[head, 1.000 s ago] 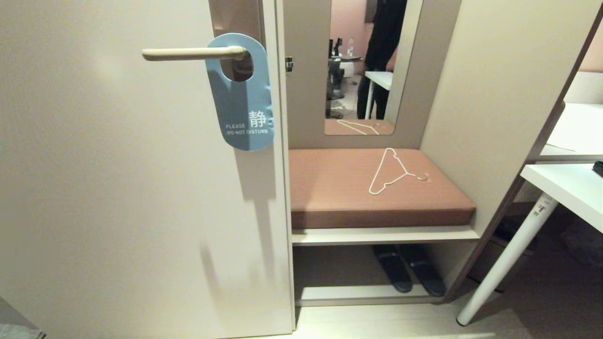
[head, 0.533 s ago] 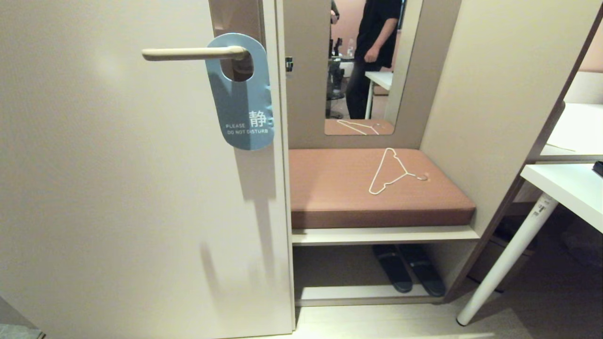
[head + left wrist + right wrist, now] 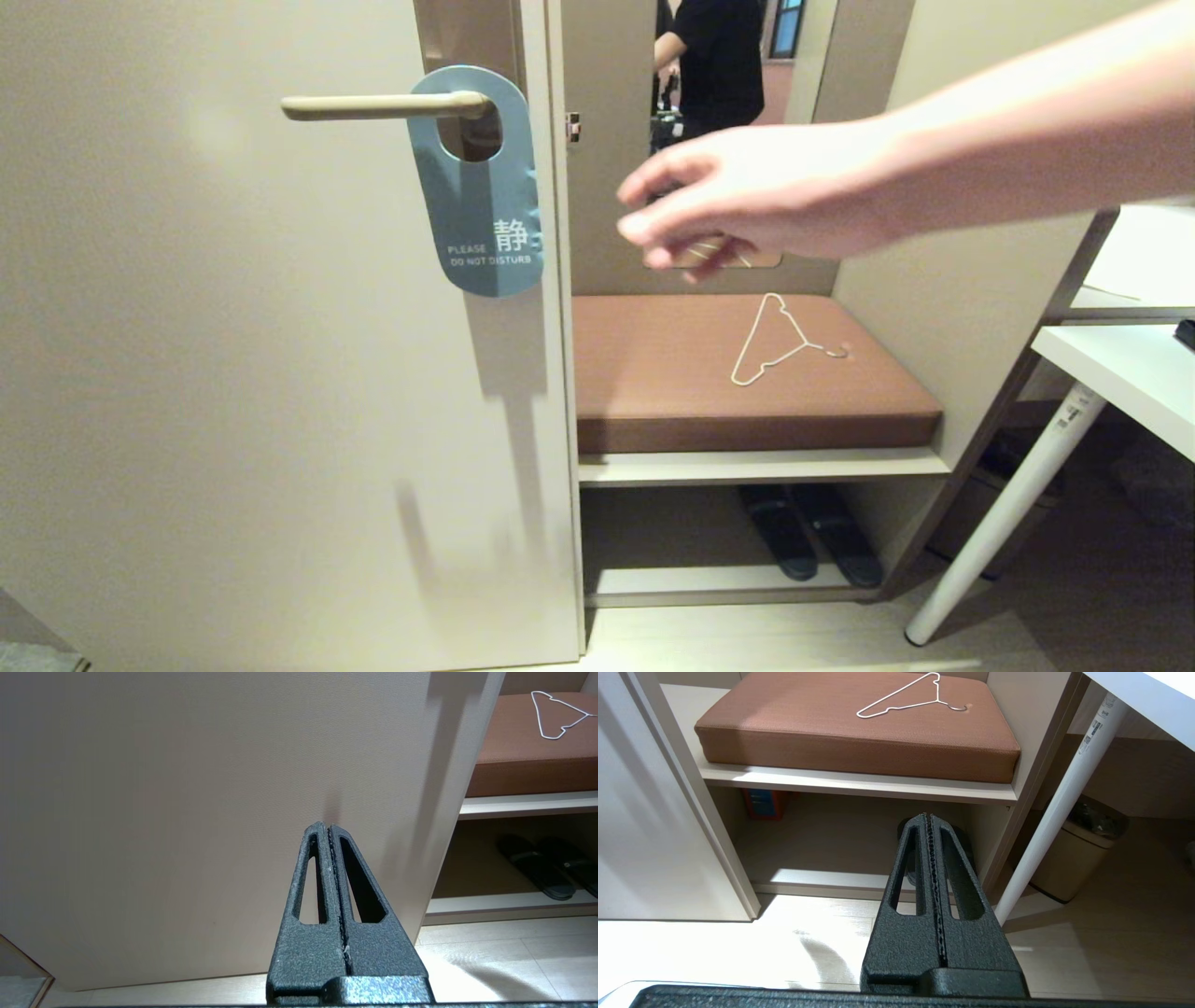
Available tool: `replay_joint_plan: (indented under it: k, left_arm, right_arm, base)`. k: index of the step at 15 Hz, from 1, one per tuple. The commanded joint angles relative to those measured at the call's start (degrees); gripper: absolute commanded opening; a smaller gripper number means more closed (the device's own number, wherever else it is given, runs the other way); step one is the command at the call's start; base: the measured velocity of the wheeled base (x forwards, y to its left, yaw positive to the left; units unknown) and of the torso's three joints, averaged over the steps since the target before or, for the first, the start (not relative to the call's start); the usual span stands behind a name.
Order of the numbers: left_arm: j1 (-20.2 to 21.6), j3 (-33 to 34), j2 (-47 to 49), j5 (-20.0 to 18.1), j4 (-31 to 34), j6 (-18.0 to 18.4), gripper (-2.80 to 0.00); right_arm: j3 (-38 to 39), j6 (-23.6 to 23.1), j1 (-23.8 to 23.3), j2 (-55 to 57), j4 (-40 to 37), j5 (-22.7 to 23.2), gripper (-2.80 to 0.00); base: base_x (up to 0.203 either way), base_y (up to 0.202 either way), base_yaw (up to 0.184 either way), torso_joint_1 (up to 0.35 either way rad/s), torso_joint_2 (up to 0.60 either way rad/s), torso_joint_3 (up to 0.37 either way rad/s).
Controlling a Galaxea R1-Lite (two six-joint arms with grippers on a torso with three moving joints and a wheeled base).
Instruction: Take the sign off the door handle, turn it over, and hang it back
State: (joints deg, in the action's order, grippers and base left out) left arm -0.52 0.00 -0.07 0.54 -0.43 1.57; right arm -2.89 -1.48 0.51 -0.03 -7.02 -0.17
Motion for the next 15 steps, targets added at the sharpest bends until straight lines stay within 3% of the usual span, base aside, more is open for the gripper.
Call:
replay_joint_plan:
  k: [1, 15]
  left_arm:
    - [-0.1, 0.0, 0.1, 0.0, 0.0, 0.0, -2.80]
    - [0.0, 0.0, 0.1, 0.1, 0.0, 0.0, -2.80]
  right_arm:
    - [0.0, 0.0, 0.0, 0.0, -0.1, 0.0, -2.80]
    - [0.0, 0.0, 0.0, 0.0, 0.0, 0.0, -2.80]
  base:
    - [0.000, 0.000, 0.000, 0.000, 0.00, 0.000]
    - [0.000, 0.000, 0.000, 0.000, 0.00, 0.000]
